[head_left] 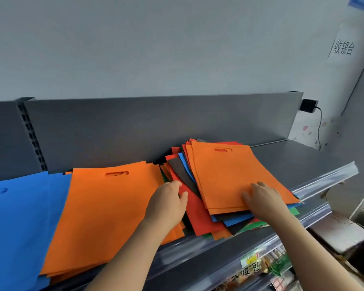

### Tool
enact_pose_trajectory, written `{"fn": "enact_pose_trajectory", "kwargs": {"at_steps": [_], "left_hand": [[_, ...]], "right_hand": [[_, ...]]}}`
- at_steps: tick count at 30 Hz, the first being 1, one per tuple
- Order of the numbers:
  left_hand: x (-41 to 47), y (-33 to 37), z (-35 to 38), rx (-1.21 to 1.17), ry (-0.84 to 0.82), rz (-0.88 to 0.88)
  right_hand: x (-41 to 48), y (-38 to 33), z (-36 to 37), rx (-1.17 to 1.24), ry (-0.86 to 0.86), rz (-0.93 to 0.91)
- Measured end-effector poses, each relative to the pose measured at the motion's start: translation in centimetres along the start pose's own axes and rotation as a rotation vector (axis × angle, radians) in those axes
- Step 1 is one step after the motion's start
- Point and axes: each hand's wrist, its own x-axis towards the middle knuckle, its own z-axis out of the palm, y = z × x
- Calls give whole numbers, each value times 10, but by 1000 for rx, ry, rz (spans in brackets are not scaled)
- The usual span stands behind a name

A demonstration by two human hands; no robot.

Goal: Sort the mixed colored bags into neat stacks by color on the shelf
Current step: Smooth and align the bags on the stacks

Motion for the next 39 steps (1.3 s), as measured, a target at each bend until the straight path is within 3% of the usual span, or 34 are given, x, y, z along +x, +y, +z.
{"fn": "enact_pose_trajectory", "kwargs": {"at_steps": [6, 11, 16, 19, 23, 29, 33, 39], "left_hand": [[22, 29, 34, -213, -53, -154], [27, 30, 41, -380, 13, -320], [25, 25, 41, -542, 71, -378], [23, 23, 43, -604, 78, -372], [20, 22, 43, -511, 111, -322], [12, 17, 40, -322, 228, -201], [10, 12, 38, -279, 311, -226], [6, 1, 29, -260, 268, -307]], "right_hand": [[2, 20, 11, 29, 35, -182], [-3, 20, 10, 162, -7, -381], [11, 43, 5, 142, 66, -216], [9, 41, 6, 125, 29, -256], [7, 37, 4, 263, -2, -245], [6, 37, 1, 262, -8, -163], [3, 35, 2, 265, 15, -161], [2, 35, 2, 268, 11, -152]]}}
